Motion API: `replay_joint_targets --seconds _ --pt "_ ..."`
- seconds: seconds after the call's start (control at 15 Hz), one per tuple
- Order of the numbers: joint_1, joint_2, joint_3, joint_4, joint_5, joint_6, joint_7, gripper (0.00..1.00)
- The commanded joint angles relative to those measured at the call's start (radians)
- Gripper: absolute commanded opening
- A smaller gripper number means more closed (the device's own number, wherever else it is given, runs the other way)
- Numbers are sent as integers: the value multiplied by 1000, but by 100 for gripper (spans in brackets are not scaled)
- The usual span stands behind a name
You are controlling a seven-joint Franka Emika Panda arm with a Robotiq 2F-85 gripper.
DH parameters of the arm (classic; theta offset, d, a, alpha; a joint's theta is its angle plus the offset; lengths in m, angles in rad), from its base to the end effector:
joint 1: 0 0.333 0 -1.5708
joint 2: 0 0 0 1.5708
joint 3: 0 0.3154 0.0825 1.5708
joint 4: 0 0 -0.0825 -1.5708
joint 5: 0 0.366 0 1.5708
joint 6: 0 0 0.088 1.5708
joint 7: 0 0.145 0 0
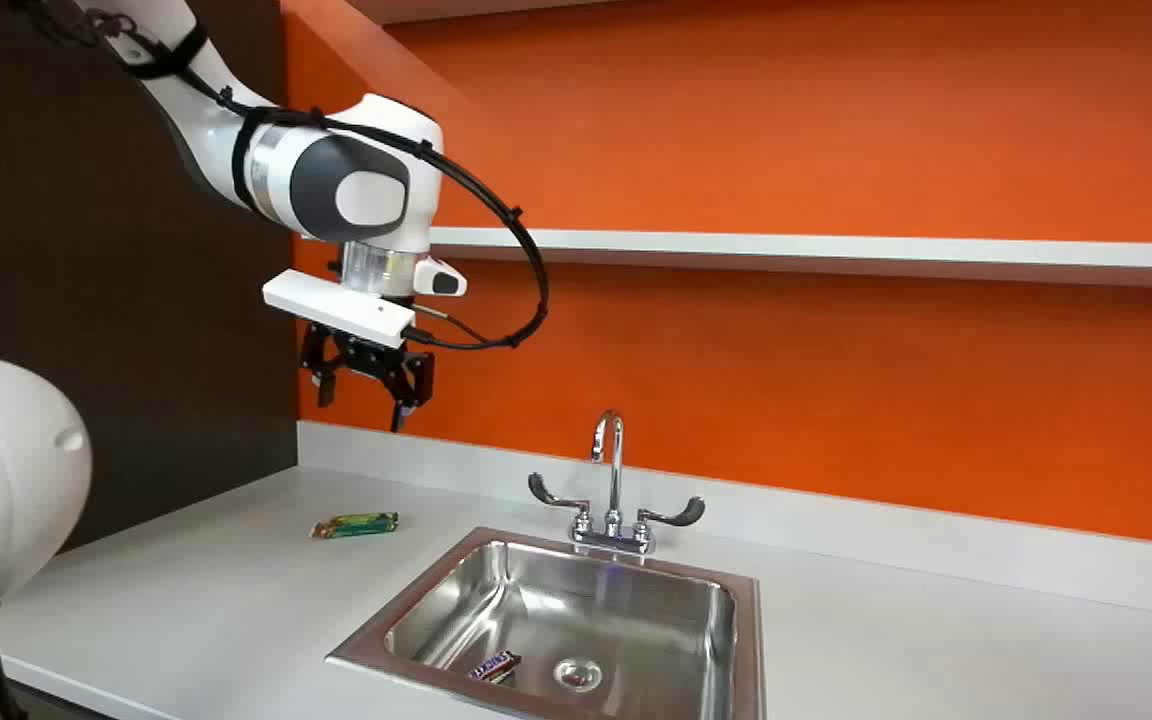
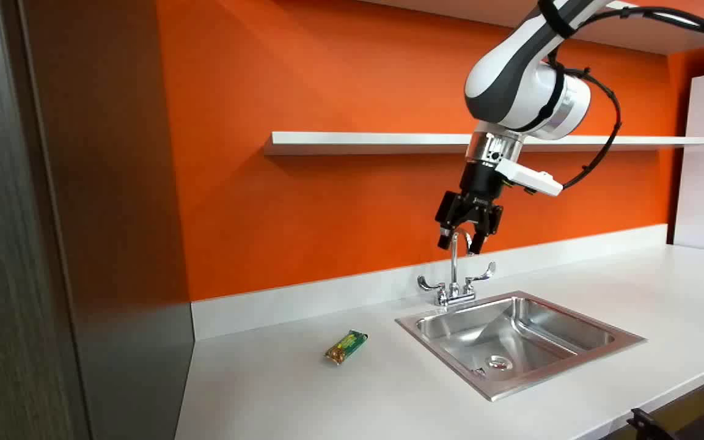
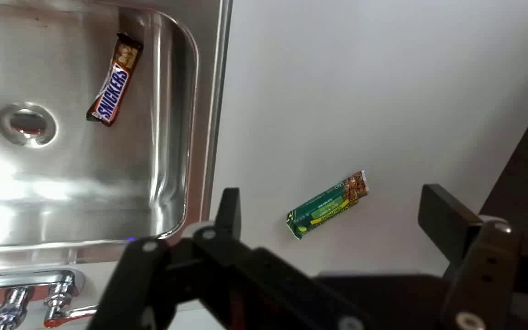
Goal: Pick up the pack of the snack from the sink and put it on the left side of the kitchen unit base top
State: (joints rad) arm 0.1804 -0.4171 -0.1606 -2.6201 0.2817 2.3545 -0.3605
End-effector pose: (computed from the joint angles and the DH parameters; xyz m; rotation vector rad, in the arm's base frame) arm 0.4012 0.0220 0.3750 -2.8634 -0.2925 -0.2656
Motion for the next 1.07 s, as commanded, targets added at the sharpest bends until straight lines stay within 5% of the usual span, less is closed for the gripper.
replay_joint_targets --seconds 0.0,1.0 --pt "-20 1 20 1 10 -4 -7 100" --pt "-180 125 67 35 -155 -79 304 100"
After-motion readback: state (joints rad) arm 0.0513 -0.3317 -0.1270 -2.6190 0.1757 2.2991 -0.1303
